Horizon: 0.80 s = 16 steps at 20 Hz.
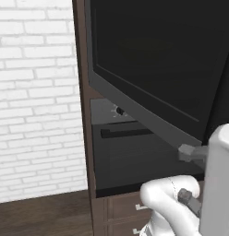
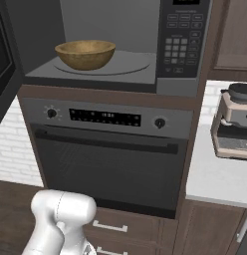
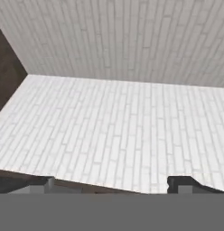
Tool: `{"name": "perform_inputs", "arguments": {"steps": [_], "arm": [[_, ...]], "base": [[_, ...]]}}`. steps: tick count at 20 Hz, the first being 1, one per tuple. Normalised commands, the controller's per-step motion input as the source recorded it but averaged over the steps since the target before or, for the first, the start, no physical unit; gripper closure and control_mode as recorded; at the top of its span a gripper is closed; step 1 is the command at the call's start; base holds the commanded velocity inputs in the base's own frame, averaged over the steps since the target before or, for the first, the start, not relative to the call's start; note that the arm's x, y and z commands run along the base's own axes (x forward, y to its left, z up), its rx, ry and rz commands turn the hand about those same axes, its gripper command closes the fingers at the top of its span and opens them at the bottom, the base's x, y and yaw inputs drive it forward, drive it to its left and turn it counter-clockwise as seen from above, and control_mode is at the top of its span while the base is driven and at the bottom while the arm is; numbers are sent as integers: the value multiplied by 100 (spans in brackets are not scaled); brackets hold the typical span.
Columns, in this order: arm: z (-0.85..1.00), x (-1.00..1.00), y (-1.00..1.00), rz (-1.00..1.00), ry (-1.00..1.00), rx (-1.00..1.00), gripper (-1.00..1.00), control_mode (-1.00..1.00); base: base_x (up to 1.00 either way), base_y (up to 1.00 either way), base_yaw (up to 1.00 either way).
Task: Open the microwave, place the bowl with waffle inside the microwave, then close the microwave door and turn it on.
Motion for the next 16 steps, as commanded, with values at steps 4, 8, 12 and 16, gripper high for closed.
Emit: {"name": "perform_inputs", "arguments": {"steps": [4,8,12,16], "arm": [[-3,74,7,-59,-14,-5,-100,-100],[-15,75,0,-61,-14,-1,-100,-100],[-19,95,0,-59,-8,0,-100,-100],[-21,100,0,-52,-3,0,-100,-100]], "base": [[0,0,0],[0,0,0],[0,0,0],[0,0,0]]}}
